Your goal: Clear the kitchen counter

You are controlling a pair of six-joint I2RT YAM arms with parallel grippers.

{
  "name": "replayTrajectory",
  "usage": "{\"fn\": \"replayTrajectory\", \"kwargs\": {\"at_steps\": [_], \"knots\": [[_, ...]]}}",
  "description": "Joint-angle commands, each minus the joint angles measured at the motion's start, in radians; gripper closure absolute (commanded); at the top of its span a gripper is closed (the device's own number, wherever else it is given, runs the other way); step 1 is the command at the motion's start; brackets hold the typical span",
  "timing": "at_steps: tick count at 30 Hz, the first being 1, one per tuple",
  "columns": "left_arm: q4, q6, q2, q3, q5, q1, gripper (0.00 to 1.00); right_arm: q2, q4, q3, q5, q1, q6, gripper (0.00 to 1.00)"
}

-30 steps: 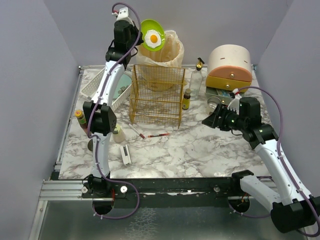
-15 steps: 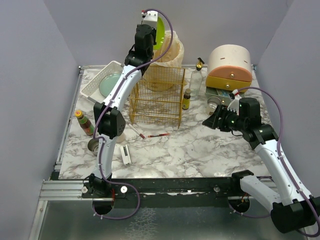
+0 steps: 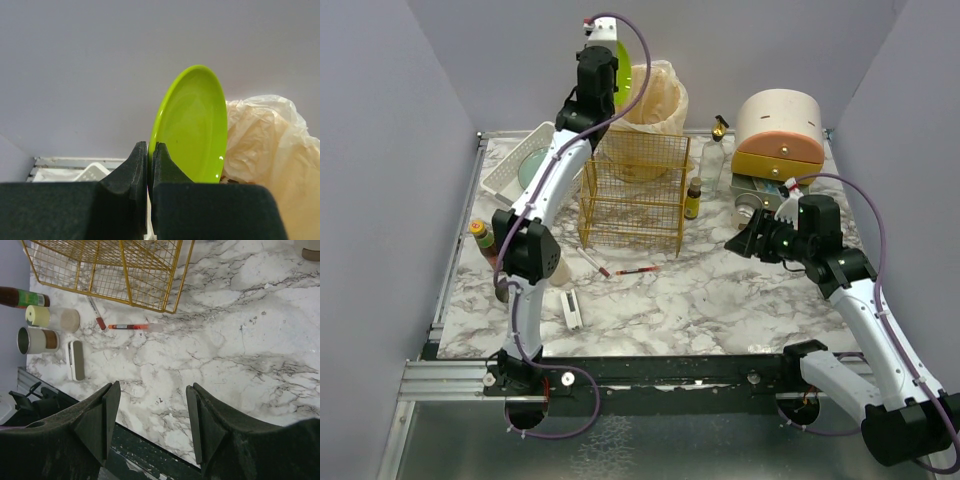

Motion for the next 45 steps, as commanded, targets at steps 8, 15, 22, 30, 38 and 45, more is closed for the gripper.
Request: {"fn": "replayTrajectory", "kwargs": {"at_steps": [8,15,22,30,38,45], "knots": [[-0.072,-0.424,-0.443,-0.364,0.224,0.279,1.0,0.019,0.071,-0.011,-0.042,-0.001,0.01,0.38],[-0.138,-0.493,-0.475,-0.52,0.309,0.422,1.0,0.022,0.078,-0.014,-0.051,-0.001,0.011,0.38],[-0.151,-0.591,-0.396,-0.596,0.445,0.536,1.0,0.023,0.066,-0.008,-0.044,-0.001,-0.001,0.38],[-0.156,-0.577,-0.248,-0.57,0.525,0.549,1.0,0.036,0.069,-0.01,-0.039,-0.001,-0.006,0.38],[-0.144,-0.584,-0.17,-0.603,0.514,0.549,1.0,0.058,0.064,0.006,-0.037,-0.001,-0.021,0.38],[-0.115,-0.582,-0.116,-0.621,0.542,0.539,1.0,0.064,0.05,0.012,-0.034,-0.001,-0.024,0.38]]}}
